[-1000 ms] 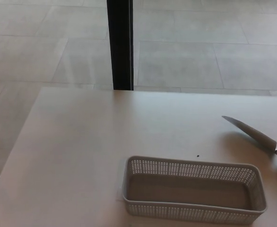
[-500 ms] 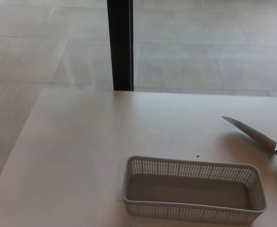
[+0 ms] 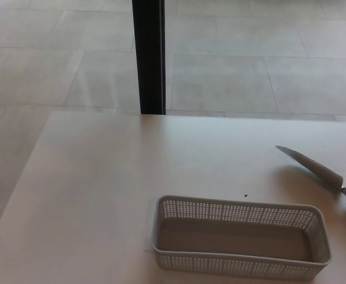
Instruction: A garden tool is kept on the righthand side and a container is kept on the lefthand side on a desk infront of the robot. the robot uses its right hand to pick up the garden tool and makes a scooping motion inside the container
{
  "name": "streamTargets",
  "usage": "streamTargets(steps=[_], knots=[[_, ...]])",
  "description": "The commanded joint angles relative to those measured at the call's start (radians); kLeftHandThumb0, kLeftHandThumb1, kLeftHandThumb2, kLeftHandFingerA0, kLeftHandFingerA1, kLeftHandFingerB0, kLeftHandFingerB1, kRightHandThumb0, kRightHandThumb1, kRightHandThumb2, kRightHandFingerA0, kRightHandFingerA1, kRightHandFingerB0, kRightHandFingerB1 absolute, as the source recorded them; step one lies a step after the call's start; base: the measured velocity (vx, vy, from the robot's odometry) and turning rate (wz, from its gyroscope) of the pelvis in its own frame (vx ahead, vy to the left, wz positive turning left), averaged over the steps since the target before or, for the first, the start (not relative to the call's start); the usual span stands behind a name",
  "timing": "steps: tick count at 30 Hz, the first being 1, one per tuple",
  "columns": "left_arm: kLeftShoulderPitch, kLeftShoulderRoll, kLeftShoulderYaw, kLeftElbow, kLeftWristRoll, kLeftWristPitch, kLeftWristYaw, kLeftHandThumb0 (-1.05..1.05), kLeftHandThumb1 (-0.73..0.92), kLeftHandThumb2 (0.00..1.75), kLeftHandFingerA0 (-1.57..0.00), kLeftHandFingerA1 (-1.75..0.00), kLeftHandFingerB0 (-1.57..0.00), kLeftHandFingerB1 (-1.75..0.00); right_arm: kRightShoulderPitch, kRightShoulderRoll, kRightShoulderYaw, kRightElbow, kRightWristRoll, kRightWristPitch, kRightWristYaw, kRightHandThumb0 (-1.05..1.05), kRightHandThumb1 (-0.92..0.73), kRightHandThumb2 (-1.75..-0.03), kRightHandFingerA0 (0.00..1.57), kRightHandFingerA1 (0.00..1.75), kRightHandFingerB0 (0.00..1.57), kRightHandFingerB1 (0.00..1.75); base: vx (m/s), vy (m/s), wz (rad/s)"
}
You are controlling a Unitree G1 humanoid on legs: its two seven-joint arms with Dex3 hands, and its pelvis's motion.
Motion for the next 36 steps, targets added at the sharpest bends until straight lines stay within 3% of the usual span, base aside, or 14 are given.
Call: streamTargets(steps=[1, 2, 3, 4, 5, 6, 7, 8, 9, 10, 22, 36], knots=[[-0.002, -0.004, 0.081, 0.010, -0.076, 0.029, 0.032, -0.81, 0.00, 1.74, -0.89, -1.31, -0.83, -1.27, 0.064, 0.158, -0.005, 0.177, 0.134, -0.115, -0.161, -0.76, -0.50, -0.90, 0.13, 0.78, 0.00, 0.60, 0.00, 0.000, 0.00], [-0.004, -0.005, 0.101, 0.007, -0.089, 0.018, 0.044, -0.79, 0.01, 1.75, -0.91, -1.33, -0.86, -1.28, 0.071, 0.168, 0.025, 0.182, 0.115, -0.120, -0.167, -0.67, -0.59, -0.70, 0.13, 1.06, 0.00, 0.53, 0.00, 0.000, 0.00], [-0.010, -0.010, 0.129, 0.010, -0.104, 0.027, 0.056, -0.79, 0.01, 1.75, -0.86, -1.34, -0.80, -1.29, 0.090, 0.174, 0.069, 0.171, 0.087, -0.120, -0.170, -0.66, -0.57, -0.68, 0.17, 1.06, 0.00, 0.71, 0.00, 0.000, 0.00], [-0.018, -0.019, 0.154, 0.016, -0.121, 0.032, 0.072, -0.72, 0.03, 1.75, -0.89, -1.37, -0.81, -1.30, 0.103, 0.175, 0.085, 0.175, 0.091, -0.130, -0.146, -0.62, -0.54, -0.71, 0.03, 1.05, 0.00, 0.79, 0.00, 0.000, 0.00], [-0.030, -0.027, 0.163, 0.020, -0.112, 0.038, 0.090, -0.30, 0.32, 1.31, -1.14, -1.26, -0.91, -1.11, 0.133, 0.158, 0.142, 0.184, 0.079, -0.135, -0.084, -0.64, -0.60, -0.67, 0.06, 0.91, 0.00, 0.83, 0.00, 0.000, 0.00], [-0.035, -0.034, 0.159, 0.016, -0.097, 0.029, 0.094, -0.30, 0.33, 1.31, -1.15, -1.26, -0.90, -1.11, 0.151, 0.145, 0.174, 0.194, 0.089, -0.144, -0.039, -0.62, -0.57, -0.65, 0.06, 0.91, 0.00, 0.84, 0.00, 0.000, 0.00], [-0.022, -0.036, 0.130, 0.009, -0.065, -0.011, 0.061, -0.80, 0.09, 1.75, -0.82, -1.36, -0.76, -1.29, 0.161, 0.129, 0.209, 0.209, 0.083, -0.149, -0.020, -0.63, -0.56, -0.67, 0.04, 1.02, 0.01, 0.94, 0.00, 0.000, 0.00], [-0.024, -0.036, 0.100, 0.009, -0.032, -0.017, 0.059, -0.71, 0.09, 1.56, -0.87, -1.22, -0.77, -1.13, 0.171, 0.115, 0.250, 0.220, 0.069, -0.157, -0.016, -0.71, -0.48, -0.86, 0.19, 0.80, 0.15, 0.75, 0.00, 0.000, 0.00], [-0.034, -0.029, 0.019, 0.017, 0.048, -0.017, 0.061, -0.45, 0.26, 1.27, -1.01, -1.13, -0.79, -0.98, 0.182, 0.082, 0.336, 0.251, 0.008, -0.190, -0.021, -0.51, -0.45, -1.05, 0.13, 0.67, 0.15, 0.67, 0.00, 0.000, 0.00], [-0.042, -0.023, -0.046, 0.023, 0.106, -0.016, 0.047, -0.64, 0.13, 1.24, -0.91, -1.06, -0.72, -0.92, 0.168, 0.055, 0.351, 0.317, 0.013, -0.228, -0.009, -0.55, -0.47, -1.05, 0.08, 0.66, 0.10, 0.66, 0.00, 0.000, 0.00], [-0.011, -0.017, -0.112, 0.031, 0.072, -0.031, 0.056, -0.64, 0.13, 1.24, -0.91, -1.06, -0.72, -0.92, 0.151, -0.025, 0.471, 0.486, 0.102, -0.334, -0.008, -0.52, -0.43, -1.04, 0.11, 0.66, 0.14, 0.67, 0.00, 0.000, 0.00], [0.019, -0.003, -0.074, 0.025, 0.046, -0.046, 0.064, -0.64, 0.13, 1.24, -0.91, -1.06, -0.72, -0.92, 0.072, -0.050, 0.567, 0.560, 0.145, -0.356, -0.015, -0.52, -0.43, -1.04, 0.11, 0.66, 0.14, 0.67, 0.00, 0.000, 0.00]])
